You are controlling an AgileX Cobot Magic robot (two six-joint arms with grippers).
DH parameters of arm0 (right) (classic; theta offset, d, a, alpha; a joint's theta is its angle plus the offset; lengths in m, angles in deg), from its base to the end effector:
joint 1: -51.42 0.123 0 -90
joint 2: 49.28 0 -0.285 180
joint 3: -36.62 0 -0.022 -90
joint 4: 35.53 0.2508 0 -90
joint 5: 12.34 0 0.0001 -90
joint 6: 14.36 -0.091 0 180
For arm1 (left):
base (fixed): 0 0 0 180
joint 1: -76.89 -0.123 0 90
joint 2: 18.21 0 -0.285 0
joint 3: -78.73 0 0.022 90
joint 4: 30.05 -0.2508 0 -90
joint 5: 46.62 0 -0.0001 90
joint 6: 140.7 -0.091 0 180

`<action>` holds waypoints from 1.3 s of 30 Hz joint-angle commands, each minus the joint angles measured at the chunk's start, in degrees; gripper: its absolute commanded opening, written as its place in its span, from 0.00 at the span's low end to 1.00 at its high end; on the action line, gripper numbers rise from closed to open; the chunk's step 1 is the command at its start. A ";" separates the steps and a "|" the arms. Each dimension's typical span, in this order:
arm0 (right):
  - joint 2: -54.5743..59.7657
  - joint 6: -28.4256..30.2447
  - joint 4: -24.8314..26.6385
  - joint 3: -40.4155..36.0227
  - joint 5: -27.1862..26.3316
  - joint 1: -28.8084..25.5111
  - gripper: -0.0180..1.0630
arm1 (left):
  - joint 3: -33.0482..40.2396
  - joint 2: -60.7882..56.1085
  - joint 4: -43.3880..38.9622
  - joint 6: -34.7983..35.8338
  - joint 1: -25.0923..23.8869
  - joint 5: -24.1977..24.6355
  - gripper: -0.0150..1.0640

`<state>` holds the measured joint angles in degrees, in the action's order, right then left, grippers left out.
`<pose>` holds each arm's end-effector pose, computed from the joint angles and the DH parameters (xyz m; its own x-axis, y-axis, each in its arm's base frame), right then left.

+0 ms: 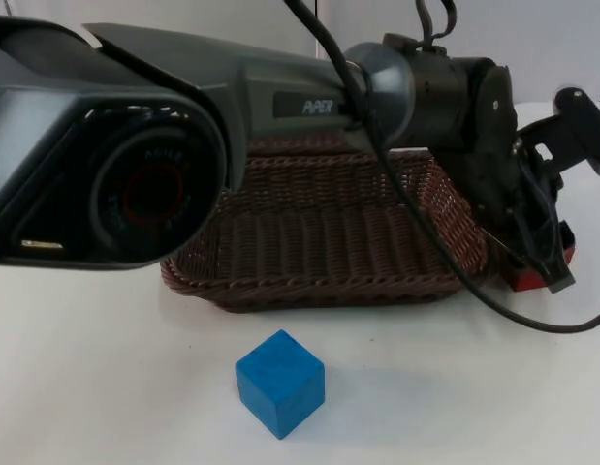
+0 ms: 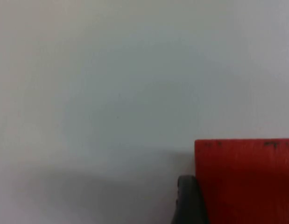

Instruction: Pick up one cube with the left hand and place it into the upper basket. Pick up one cube with the right hand and place it into the lower basket.

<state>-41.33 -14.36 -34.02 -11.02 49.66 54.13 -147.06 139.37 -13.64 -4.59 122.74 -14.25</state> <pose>-0.0073 0.0018 0.2801 -0.4633 -0.0095 -0.8861 -0.0621 0.9978 0.0217 0.3791 -0.4103 0.0870 -0.0974 0.8082 -0.5808 0.9474 0.2541 0.1947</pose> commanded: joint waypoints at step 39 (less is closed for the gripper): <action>-0.17 0.00 0.09 0.00 -0.24 -0.24 0.99 | -0.24 -21.35 -0.92 23.39 -8.78 19.32 0.01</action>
<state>-41.33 -14.36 -34.02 -11.02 49.66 54.13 -147.06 118.97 -14.49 17.88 114.33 4.60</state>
